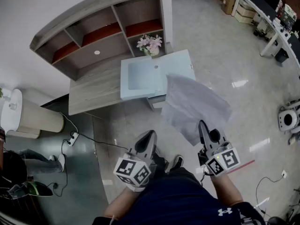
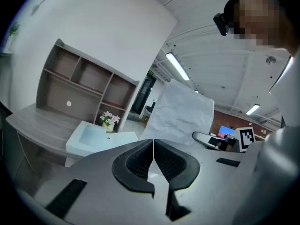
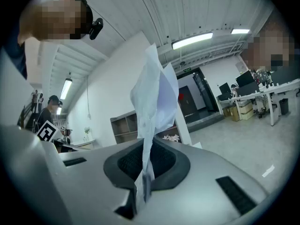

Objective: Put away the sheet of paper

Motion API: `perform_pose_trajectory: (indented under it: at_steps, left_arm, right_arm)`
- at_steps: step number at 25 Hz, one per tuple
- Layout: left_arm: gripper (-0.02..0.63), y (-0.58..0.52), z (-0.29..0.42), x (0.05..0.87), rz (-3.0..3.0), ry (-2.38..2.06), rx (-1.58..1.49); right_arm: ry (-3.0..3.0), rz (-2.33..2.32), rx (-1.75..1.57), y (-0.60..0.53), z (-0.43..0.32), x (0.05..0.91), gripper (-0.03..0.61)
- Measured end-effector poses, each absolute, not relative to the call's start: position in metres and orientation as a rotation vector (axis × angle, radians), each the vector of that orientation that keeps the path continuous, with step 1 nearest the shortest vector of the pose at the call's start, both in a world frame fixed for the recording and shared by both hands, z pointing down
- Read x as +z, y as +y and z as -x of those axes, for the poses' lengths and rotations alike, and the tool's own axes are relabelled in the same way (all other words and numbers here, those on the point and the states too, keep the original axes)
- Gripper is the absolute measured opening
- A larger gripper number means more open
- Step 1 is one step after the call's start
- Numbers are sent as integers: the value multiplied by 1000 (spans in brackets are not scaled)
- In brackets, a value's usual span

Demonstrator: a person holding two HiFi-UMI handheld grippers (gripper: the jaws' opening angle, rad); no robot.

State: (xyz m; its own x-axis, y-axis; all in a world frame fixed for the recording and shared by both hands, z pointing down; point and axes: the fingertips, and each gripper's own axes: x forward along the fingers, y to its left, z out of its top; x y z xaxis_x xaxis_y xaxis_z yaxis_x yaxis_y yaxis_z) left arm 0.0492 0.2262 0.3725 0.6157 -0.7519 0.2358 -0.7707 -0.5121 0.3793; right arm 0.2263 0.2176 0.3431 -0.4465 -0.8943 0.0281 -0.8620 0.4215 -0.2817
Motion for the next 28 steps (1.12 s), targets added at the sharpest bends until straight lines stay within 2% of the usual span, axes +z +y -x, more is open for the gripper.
perform_pose_trajectory:
  at_steps: [12,28]
  left_arm:
    - [17,271,-75,351,-2432,-1214,29]
    - [17,203,50,346,-2469,-1215,-76]
  right_arm:
    - [2526,1556,-355,260,-251,328,15]
    - [2432,1774,-325,214,-182,333,15]
